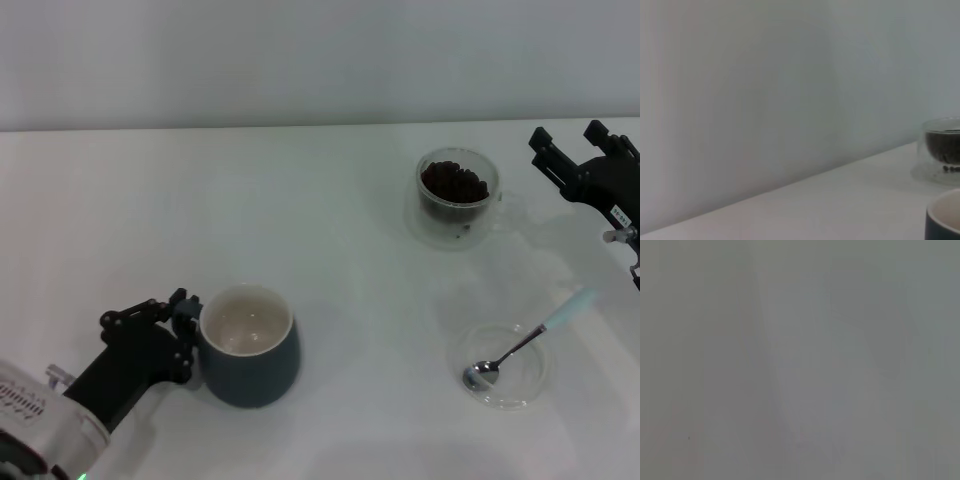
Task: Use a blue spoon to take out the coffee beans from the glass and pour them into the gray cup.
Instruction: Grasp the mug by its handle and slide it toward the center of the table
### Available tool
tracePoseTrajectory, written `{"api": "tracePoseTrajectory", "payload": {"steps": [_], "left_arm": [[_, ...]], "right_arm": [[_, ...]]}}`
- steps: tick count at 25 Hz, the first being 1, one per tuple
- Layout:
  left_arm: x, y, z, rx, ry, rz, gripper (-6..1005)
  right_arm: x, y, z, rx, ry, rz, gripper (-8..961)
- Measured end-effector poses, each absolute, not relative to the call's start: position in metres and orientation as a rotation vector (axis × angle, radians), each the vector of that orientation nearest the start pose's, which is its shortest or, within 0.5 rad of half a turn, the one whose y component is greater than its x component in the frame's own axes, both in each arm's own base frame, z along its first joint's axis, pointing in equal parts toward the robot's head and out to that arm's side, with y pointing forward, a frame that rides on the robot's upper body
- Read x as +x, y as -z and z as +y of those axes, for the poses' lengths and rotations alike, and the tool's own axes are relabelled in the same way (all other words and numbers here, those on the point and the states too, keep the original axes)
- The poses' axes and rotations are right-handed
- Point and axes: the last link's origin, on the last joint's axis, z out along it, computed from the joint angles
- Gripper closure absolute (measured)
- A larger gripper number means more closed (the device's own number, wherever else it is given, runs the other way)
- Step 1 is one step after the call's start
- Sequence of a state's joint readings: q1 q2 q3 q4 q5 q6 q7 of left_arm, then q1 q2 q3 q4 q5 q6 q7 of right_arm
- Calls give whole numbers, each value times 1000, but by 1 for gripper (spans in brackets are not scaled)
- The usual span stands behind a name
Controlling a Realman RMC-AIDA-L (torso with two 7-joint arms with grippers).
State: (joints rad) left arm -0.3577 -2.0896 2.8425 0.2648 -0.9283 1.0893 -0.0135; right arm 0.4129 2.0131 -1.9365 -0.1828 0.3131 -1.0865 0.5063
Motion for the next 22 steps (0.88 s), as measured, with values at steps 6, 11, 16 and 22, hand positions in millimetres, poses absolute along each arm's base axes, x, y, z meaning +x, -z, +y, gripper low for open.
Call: {"api": "tracePoseTrajectory", "payload": {"steps": [6, 11, 16, 22], "left_arm": [[-300, 113, 267, -2140, 572, -414, 896], [-299, 115, 265, -2149, 572, -411, 895], [-295, 117, 260, -2145, 606, -422, 893], [-297, 116, 257, -2143, 595, -414, 891]], "right_arm": [[340, -2, 338, -1699, -808, 720, 107], [342, -3, 336, -1696, -807, 719, 107], [345, -3, 334, -1698, -793, 723, 108], [345, -2, 333, -1709, -788, 721, 109]]}}
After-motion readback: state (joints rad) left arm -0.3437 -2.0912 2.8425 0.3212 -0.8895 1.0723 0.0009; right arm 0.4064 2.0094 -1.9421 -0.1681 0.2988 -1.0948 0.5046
